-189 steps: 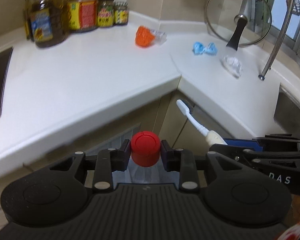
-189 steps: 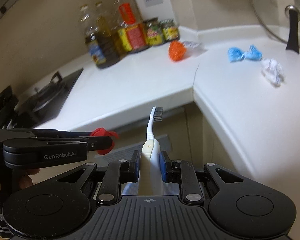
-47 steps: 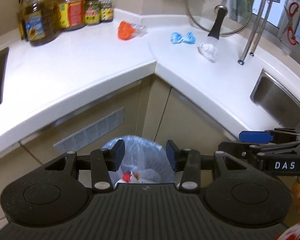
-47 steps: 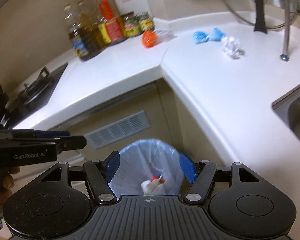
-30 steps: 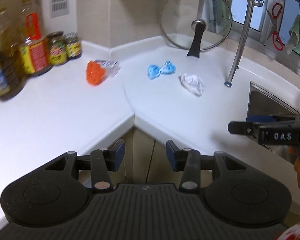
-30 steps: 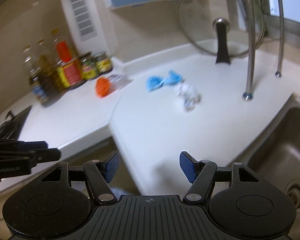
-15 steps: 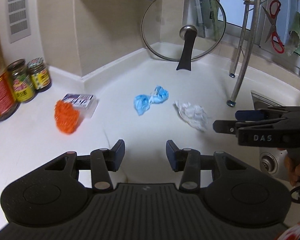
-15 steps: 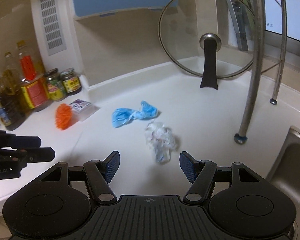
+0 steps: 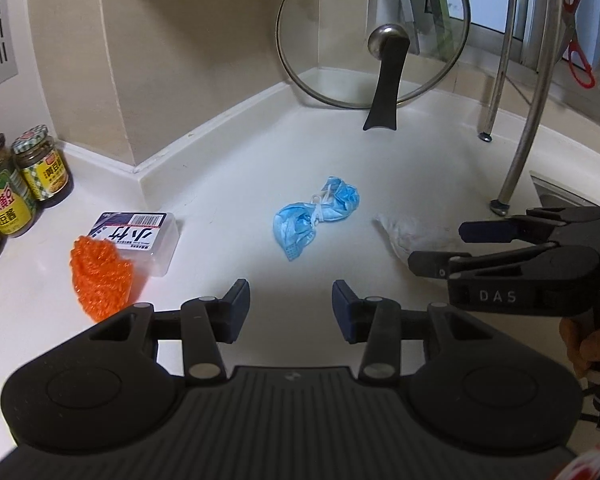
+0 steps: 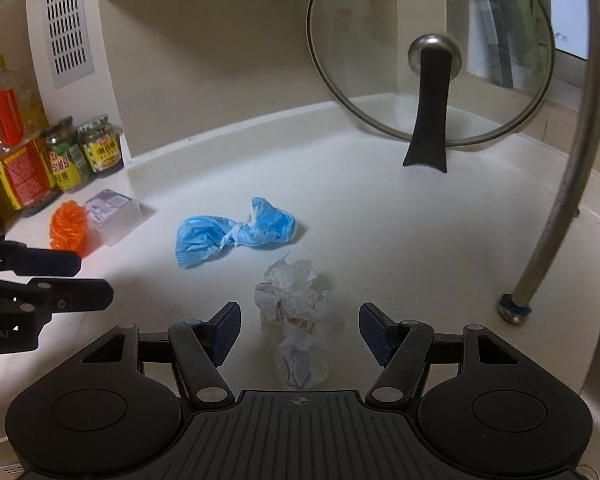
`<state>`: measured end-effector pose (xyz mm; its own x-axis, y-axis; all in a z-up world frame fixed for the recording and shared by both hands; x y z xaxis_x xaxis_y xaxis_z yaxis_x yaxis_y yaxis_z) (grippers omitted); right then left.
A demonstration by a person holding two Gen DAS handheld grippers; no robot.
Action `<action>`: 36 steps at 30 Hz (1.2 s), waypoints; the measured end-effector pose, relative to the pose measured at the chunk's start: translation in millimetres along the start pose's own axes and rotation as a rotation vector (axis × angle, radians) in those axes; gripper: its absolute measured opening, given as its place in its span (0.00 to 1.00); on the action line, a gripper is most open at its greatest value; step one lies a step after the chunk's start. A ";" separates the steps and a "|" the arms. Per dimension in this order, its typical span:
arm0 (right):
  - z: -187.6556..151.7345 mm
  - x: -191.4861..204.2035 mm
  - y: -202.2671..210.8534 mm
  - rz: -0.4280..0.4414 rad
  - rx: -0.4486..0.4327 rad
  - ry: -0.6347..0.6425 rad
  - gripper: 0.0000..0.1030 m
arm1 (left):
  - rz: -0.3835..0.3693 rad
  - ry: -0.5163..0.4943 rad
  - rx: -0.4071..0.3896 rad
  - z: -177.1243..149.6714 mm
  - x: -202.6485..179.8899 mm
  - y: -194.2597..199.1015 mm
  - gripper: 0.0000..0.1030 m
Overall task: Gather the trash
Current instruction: 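Move left tool toward the blue gloves while right tool approaches the crumpled white plastic, then grasp the blue gloves with left tool while right tool grasps the white plastic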
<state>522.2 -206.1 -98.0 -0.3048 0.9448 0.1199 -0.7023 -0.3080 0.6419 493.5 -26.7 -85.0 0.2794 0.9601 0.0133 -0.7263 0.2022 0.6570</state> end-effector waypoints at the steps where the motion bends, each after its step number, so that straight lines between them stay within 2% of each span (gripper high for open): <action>1: 0.3 0.3 -2.1 0.000 0.003 0.003 0.64 | -0.001 -0.002 0.002 0.6 0.1 -2.5 0.40; 15: 0.5 -4.3 -18.1 -0.023 0.017 0.013 0.63 | -0.018 -0.022 0.013 5.5 0.1 -23.6 0.40; 20: 0.8 -8.6 -20.9 -0.025 0.024 0.002 0.50 | -0.020 -0.027 0.012 7.6 -0.3 -27.7 0.40; 22: 0.8 -9.8 -22.1 -0.025 0.022 0.004 0.39 | -0.022 -0.030 0.011 8.7 -0.7 -28.9 0.40; 26: 4.8 -13.7 -19.2 -0.024 0.000 -0.013 0.26 | -0.025 -0.037 0.007 10.7 -0.9 -31.6 0.39; 36: 23.0 -29.2 -4.3 -0.041 -0.066 -0.095 0.25 | -0.034 -0.052 -0.002 22.7 2.5 -43.4 0.39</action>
<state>548.9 -229.8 -86.8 -0.2152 0.9621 0.1676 -0.7549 -0.2727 0.5965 539.9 -37.5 -96.3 0.3361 0.9414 0.0299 -0.7173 0.2353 0.6559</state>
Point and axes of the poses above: each gripper's, at about its wrist camera, not at the fingertips, and y roughly against the way its jaws point, x to its left, z to its top, the point moved 4 cm from there along -y, roughly the way its jaws point, and after that the axes turned 1 degree about z, right-handed, at the moved point
